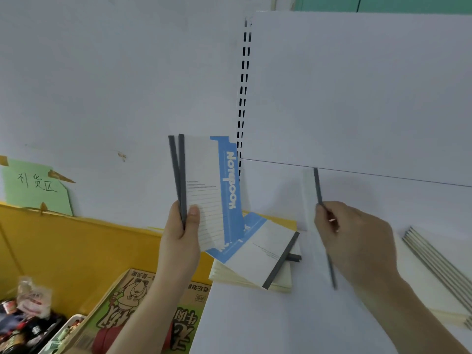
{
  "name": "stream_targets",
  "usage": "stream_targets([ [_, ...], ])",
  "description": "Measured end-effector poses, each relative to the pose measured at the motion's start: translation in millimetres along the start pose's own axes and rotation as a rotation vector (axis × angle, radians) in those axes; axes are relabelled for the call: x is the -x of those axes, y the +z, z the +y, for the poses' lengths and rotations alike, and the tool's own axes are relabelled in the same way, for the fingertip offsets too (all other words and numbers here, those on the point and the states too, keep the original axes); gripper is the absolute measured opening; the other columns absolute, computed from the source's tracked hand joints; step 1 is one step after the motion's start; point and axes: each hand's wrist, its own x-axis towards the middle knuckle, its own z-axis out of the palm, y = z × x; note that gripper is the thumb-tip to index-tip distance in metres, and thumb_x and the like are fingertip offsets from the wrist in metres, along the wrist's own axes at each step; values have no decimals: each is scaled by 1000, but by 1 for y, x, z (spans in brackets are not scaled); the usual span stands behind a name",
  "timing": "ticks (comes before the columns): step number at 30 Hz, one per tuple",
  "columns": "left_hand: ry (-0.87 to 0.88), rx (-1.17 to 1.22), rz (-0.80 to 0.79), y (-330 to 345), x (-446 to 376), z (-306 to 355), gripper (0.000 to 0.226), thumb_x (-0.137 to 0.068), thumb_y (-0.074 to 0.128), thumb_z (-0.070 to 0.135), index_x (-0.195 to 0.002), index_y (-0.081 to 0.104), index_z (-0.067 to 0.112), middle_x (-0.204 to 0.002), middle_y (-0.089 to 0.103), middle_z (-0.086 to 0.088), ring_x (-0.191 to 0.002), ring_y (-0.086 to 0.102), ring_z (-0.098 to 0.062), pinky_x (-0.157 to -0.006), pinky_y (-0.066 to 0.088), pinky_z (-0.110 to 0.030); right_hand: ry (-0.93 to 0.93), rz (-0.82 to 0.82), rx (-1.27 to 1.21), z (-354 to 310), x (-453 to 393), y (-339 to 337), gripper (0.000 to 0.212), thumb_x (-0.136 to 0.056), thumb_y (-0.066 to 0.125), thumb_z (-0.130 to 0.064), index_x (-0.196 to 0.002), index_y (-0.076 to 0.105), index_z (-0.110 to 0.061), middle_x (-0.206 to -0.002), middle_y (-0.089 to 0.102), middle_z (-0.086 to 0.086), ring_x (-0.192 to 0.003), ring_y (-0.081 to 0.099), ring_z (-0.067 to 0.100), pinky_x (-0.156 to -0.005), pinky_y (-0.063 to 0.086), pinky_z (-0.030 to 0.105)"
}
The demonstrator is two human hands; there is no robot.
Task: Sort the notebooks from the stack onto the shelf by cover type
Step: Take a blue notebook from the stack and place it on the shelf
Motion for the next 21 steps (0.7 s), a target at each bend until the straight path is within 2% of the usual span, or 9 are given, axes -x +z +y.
stream_targets([
  [4, 22, 20, -117, 30, 19, 11, 16, -105, 44, 31, -109, 59, 30, -98, 71, 20, -89, 66, 5, -69, 51, -11, 43, 88, -83, -57, 4, 7, 25, -86, 53, -27, -66, 64, -16, -55, 61, 0, -46, 57, 28, -42, 44, 31],
  [7, 18, 80, -192, 48, 31, 15, 17, -105, 44, 28, -111, 60, 30, -101, 72, 15, -93, 68, -2, -75, 55, -18, 24, 152, -143, -83, 7, 15, 27, -90, 54, -28, -69, 67, -17, -63, 65, -3, -49, 58, 21, -41, 42, 27],
  [9, 32, 84, -241, 54, 36, 18, 19, -105, 43, 24, -114, 60, 26, -103, 73, 13, -98, 69, -6, -80, 56, -22, 45, 159, -201, -91, 12, 23, 26, -94, 55, -30, -83, 75, -17, -88, 75, -5, -73, 71, 16, -56, 55, 29],
  [10, 30, 93, -259, 56, 37, 19, 20, -106, 42, 21, -114, 61, 23, -104, 74, 11, -101, 69, -8, -84, 56, -24, 48, 140, -240, -94, 16, 26, 29, -96, 52, -32, -93, 77, -17, -103, 75, -5, -92, 72, 14, -73, 58, 34],
  [12, 13, 129, -266, 56, 37, 21, 20, -106, 42, 15, -113, 61, 16, -103, 75, 6, -102, 70, -11, -86, 55, -24, 8, 30, -328, -100, 26, 28, 43, -103, 37, -38, -114, 72, -17, -126, 67, -5, -125, 57, 12, -104, 45, 47],
  [14, 17, 106, -248, 54, 36, 21, 16, -106, 47, 17, -113, 61, 17, -100, 75, 4, -97, 72, -11, -81, 56, -23, -19, -118, -432, -105, 34, 24, 61, -105, 14, -47, -136, 58, -18, -143, 53, -10, -142, 34, 5, -118, 23, 46],
  [17, 23, 40, -243, 49, 35, 20, 14, -100, 59, 25, -114, 60, 26, -97, 75, 8, -89, 73, -7, -74, 58, -26, 49, -289, -668, -108, 39, 17, 77, -98, 0, -61, -151, 33, -18, -156, 31, -15, -147, 13, -4, -122, 8, 37],
  [19, 2, 41, -254, 47, 35, 19, 19, -98, 62, 26, -116, 60, 29, -99, 76, 9, -91, 73, -7, -74, 59, -28, 87, -336, -738, -108, 38, 15, 80, -94, -2, -66, -153, 28, -21, -157, 27, -18, -146, 10, -7, -122, 5, 33],
  [21, -11, 35, -270, 45, 33, 18, 20, -97, 63, 27, -116, 60, 29, -100, 76, 8, -93, 73, -9, -76, 59, -30, 83, -373, -767, -105, 36, 11, 73, -96, 2, -63, -153, 26, -25, -157, 26, -20, -145, 10, -8, -122, 5, 32],
])
